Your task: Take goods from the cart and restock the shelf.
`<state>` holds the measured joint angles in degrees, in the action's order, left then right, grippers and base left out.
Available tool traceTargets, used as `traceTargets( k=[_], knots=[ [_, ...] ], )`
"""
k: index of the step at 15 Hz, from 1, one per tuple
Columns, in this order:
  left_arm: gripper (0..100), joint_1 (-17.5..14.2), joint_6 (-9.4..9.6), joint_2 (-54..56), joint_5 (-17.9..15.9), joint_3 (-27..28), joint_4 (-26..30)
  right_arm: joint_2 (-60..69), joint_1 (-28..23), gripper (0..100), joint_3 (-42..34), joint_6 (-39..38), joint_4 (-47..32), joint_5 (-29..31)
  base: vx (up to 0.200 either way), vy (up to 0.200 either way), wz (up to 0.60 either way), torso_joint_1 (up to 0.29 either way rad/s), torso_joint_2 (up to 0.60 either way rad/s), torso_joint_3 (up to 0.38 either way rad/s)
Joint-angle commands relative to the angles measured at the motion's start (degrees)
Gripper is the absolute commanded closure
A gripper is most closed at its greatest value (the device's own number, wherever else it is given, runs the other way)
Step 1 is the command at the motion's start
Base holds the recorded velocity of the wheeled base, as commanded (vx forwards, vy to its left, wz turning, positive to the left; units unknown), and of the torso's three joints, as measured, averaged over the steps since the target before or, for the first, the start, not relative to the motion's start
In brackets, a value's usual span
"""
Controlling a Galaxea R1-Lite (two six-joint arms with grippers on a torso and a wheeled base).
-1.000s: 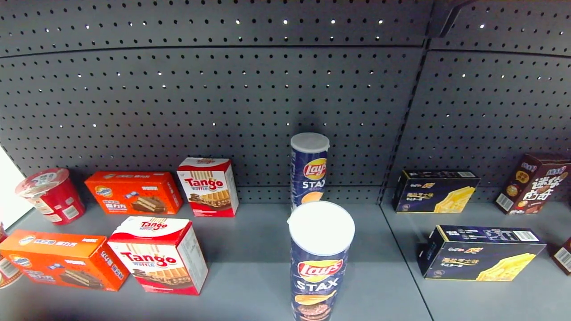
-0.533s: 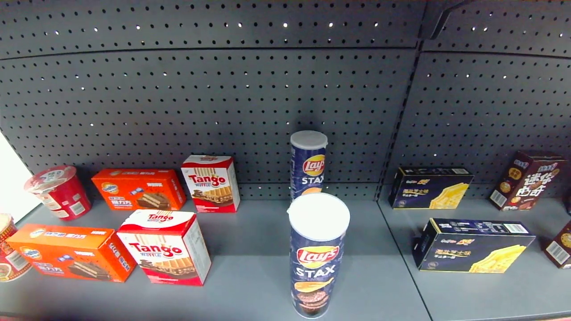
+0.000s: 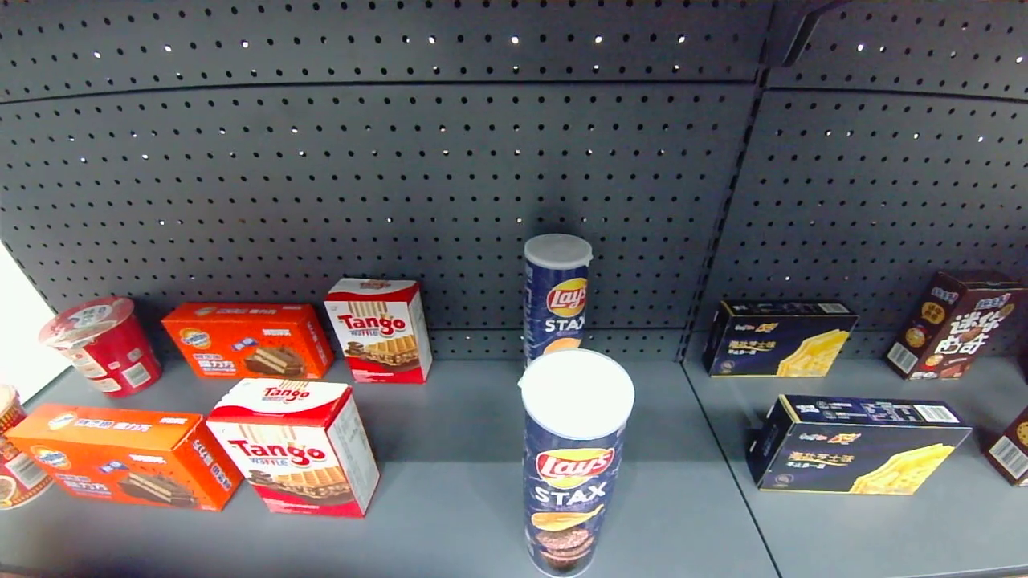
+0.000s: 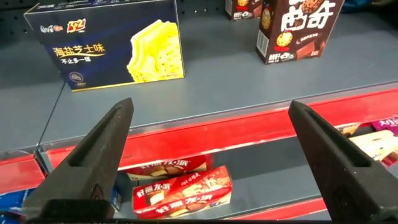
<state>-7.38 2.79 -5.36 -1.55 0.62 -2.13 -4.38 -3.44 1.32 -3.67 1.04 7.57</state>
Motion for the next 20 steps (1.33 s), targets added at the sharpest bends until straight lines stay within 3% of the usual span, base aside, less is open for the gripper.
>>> traceTargets(
  k=[1, 9, 10, 12, 14, 17, 20],
  knots=[
    [0, -0.01, 0.11, -0.09, -0.03, -0.01, -0.06, -0.11, 0.01, 0, 0.00, 0.07, -0.07, -0.01, 0.000, 0.000, 0.00, 0.000, 0.00, 0.000],
    [0, -0.01, 0.20, -0.17, -0.30, -0.01, 0.02, -0.11, 0.01, 0, 0.00, -0.20, 0.11, -0.19, 0.000, 0.000, 0.00, 0.000, 0.00, 0.000],
    [0, -0.01, 1.78, -0.09, -0.74, -0.01, 0.11, -0.11, 0.01, 0, 0.00, -0.29, 0.11, -0.89, 0.000, 0.000, 0.00, 0.000, 0.00, 0.000],
    [0, -0.01, 3.27, -0.17, -7.94, -0.53, 0.11, -0.11, 0.01, 0, 0.00, -0.20, 0.11, -1.33, 0.000, 0.000, 0.00, 0.000, 0.00, 0.000],
    [0, 1.22, 4.33, -0.17, -9.17, -0.53, 0.11, -0.11, 0.01, 0, 0.00, -0.11, 0.11, -1.68, 0.000, 0.000, 0.00, 0.000, 0.00, 0.000],
    [0, 1.84, 4.33, -0.17, -8.82, -0.53, 0.20, -0.02, 0.19, 0, -0.17, -0.11, 0.19, -11.61, 0.000, 0.000, 0.00, 0.000, 0.00, 0.000],
    [0, 2.01, 4.68, -0.17, -8.82, -0.53, 0.20, 0.07, 0.36, 0, -0.53, -0.37, 1.16, -13.55, 0.000, 0.000, 0.00, 0.000, 0.00, 0.000]
  ],
)
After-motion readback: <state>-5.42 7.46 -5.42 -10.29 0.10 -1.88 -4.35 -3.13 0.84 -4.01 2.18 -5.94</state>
